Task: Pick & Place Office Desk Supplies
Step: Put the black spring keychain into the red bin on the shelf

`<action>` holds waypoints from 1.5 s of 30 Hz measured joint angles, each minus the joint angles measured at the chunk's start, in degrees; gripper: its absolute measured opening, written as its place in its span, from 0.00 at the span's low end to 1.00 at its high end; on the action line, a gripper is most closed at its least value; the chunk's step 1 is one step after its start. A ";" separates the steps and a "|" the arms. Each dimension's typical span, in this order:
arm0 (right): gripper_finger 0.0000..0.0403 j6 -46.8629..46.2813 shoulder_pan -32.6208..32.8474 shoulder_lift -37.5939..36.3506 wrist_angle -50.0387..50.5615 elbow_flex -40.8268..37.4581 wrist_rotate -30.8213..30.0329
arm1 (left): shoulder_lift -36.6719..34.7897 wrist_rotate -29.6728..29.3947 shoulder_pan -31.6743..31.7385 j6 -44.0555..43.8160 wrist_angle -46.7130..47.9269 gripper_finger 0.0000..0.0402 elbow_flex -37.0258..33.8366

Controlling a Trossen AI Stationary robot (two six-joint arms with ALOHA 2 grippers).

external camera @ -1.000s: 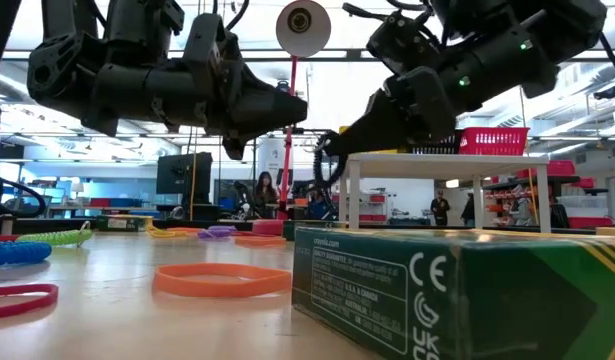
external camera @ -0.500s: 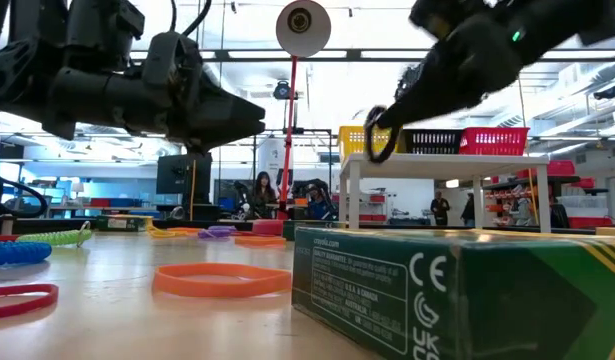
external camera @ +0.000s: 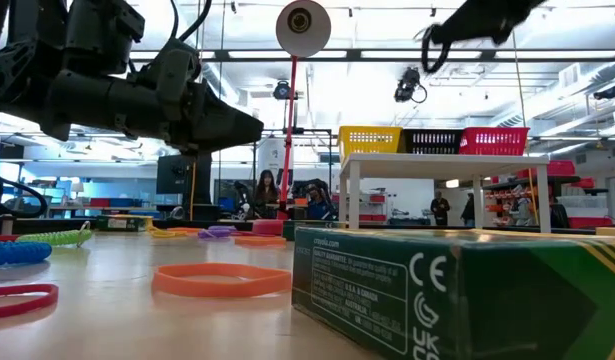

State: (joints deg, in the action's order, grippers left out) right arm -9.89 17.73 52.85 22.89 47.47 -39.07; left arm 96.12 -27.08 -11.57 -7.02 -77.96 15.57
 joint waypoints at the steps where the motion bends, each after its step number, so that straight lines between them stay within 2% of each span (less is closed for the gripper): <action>1: 0.06 0.26 -0.58 -0.71 2.00 1.62 -0.44 | 0.00 -0.07 0.00 0.01 -0.01 0.35 0.00; 6: 0.06 0.30 -6.80 -2.11 13.24 9.86 -4.30 | 0.00 0.02 0.03 0.56 -0.12 0.35 0.00; 10: 0.06 0.86 -14.37 -2.06 18.61 14.36 -4.03 | 0.02 0.06 0.04 1.04 0.28 0.35 0.00; 20: 0.06 4.62 -36.81 -1.19 21.78 15.47 8.44 | 0.02 0.08 -0.02 0.83 0.38 0.35 0.00; 24: 0.06 6.15 -45.62 -0.57 23.61 15.47 15.73 | 0.02 0.08 -0.02 0.82 0.16 0.35 0.00; 32: 0.06 9.36 -60.40 3.09 27.09 15.49 18.81 | 0.02 0.10 -0.04 0.39 0.16 0.35 0.00; 39: 0.06 9.58 -67.71 6.54 28.54 15.49 24.92 | 0.02 0.10 -0.04 0.38 0.19 0.35 0.00; 45: 0.10 9.32 -68.78 9.59 30.10 15.49 26.21 | 0.02 0.10 -0.04 0.38 0.21 0.35 0.00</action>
State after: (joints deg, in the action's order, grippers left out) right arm -0.57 -51.05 62.44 52.99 62.96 -12.86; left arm 96.14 -26.98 -11.62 -6.63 -77.76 15.57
